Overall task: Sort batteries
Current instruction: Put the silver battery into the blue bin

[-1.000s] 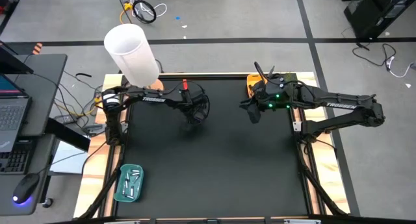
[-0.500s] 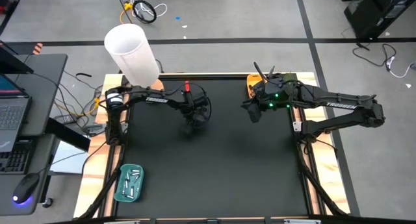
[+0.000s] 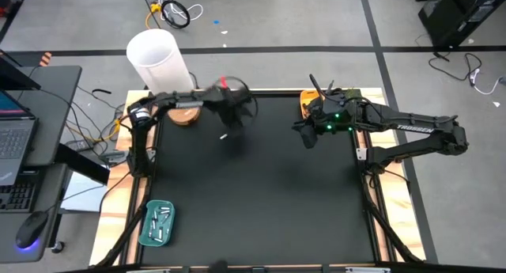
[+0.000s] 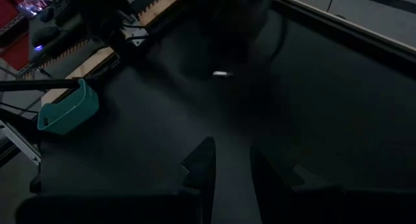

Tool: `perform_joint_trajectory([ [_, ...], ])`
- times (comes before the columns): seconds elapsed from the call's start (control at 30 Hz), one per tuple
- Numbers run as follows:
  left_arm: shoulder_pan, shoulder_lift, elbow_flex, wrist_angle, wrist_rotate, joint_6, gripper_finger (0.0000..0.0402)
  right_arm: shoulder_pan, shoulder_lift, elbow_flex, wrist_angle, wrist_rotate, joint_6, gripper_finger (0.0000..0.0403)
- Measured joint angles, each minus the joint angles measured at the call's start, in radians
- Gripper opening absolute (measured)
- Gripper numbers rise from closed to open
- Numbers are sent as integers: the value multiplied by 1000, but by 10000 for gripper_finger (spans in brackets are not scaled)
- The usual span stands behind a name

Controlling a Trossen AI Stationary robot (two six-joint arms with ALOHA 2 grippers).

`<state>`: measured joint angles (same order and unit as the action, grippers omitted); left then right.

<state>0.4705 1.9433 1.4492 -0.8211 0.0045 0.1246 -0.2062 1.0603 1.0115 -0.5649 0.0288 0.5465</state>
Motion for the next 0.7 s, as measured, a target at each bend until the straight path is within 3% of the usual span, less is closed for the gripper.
perform_joint_trajectory([
  [0.2, 197, -8, -19, -35, 56, -121, 143, 12, 0, 0, 8, -13, 18, 84],
  [0.33, 257, -9, -17, -57, 233, -134, 191, 29, 0, 0, 10, -18, 28, 84],
  [0.4, 268, -9, -17, -89, 272, -113, 209, 30, 0, 0, 9, -18, 31, 84],
  [0.5, 267, -9, -17, -139, 270, -45, 223, 30, 0, 0, 10, -17, 35, 84],
  [0.7, 240, -9, -17, -173, 154, 54, 227, 30, 0, 0, 10, 1, 35, 84],
])
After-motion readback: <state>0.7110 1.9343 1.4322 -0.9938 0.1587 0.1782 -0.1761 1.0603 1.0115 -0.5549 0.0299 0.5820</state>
